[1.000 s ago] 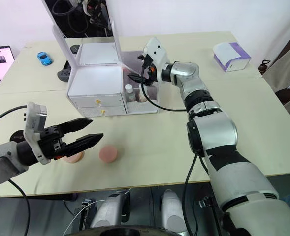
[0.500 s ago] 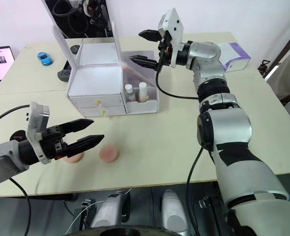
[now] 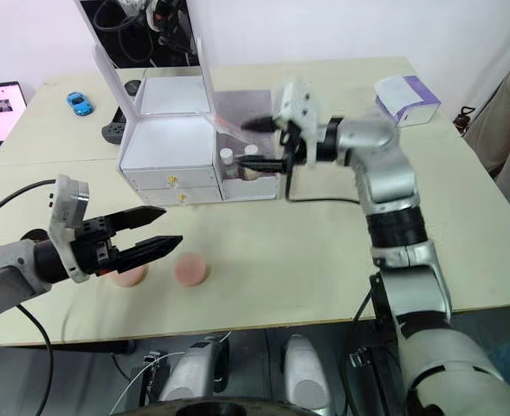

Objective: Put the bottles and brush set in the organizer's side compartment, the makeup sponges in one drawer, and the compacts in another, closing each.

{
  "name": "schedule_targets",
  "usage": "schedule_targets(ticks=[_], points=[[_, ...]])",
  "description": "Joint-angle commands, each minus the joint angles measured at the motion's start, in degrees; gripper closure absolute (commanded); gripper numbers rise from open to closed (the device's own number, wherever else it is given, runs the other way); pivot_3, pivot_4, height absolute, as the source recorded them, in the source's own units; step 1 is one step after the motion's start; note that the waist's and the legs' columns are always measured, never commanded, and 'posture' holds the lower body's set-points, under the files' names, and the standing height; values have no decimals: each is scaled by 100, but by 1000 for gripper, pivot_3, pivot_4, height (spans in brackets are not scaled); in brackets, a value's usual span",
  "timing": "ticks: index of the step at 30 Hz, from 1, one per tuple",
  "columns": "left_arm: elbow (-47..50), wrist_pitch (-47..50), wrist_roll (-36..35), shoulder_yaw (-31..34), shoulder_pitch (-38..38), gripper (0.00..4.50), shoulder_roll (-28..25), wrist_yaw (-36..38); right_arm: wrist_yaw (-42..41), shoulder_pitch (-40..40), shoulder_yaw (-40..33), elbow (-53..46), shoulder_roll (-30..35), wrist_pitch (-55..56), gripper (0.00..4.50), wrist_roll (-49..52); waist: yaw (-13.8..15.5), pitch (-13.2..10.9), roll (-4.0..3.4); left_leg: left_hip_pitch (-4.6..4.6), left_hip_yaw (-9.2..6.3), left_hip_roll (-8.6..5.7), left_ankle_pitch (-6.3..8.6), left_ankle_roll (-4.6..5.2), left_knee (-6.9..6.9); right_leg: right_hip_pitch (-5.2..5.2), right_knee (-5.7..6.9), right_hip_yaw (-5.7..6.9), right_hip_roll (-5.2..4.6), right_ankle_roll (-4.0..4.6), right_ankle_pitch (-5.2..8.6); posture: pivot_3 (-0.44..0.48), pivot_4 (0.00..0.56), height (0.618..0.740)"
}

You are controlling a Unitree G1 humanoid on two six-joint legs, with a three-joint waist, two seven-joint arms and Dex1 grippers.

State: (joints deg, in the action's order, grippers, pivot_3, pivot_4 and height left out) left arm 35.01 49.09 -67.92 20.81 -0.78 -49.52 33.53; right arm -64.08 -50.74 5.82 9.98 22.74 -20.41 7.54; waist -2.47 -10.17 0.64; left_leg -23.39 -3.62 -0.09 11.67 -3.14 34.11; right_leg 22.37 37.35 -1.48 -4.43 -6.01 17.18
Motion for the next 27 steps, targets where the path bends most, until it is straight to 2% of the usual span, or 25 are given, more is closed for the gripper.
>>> schedule_targets(ticks=[1,3,4,10,21,27], points=[[-36,-197,46,56,-242,0,92,-45,561,-210,162,-242,-42,34,3349,-268,8,0,0,0,0,0,0,0,0,0,0,0,0,0,0,0,150,740],[-82,-318,31,186,-416,0,186,-88,775,-300,284,-156,-117,114,4322,-383,19,1,2,-1,-1,-1,0,0,0,-1,-1,1,-1,0,0,0,150,740],[-70,-415,112,249,-479,0,216,-100,872,-357,322,-103,-174,123,4418,-408,18,1,3,-2,-2,-1,0,0,0,-1,-2,1,0,-1,0,0,150,740],[40,-714,452,448,-527,0,234,-239,1383,-765,473,632,-365,371,4418,-665,0,1,3,-1,-2,-1,0,0,0,-1,-1,1,0,-1,-1,0,150,740],[236,-1076,969,560,-182,0,294,-210,1808,-1582,477,2407,-166,1507,4418,-1127,5,1,3,-2,0,-1,0,0,0,-2,-1,1,0,-1,-1,0,150,740],[144,-1186,1193,399,-188,0,375,-140,2309,-2377,875,4714,-390,2664,4418,-1818,-23,1,3,0,2,-1,0,0,-3,1,-1,0,2,-1,-1,0,150,740]])
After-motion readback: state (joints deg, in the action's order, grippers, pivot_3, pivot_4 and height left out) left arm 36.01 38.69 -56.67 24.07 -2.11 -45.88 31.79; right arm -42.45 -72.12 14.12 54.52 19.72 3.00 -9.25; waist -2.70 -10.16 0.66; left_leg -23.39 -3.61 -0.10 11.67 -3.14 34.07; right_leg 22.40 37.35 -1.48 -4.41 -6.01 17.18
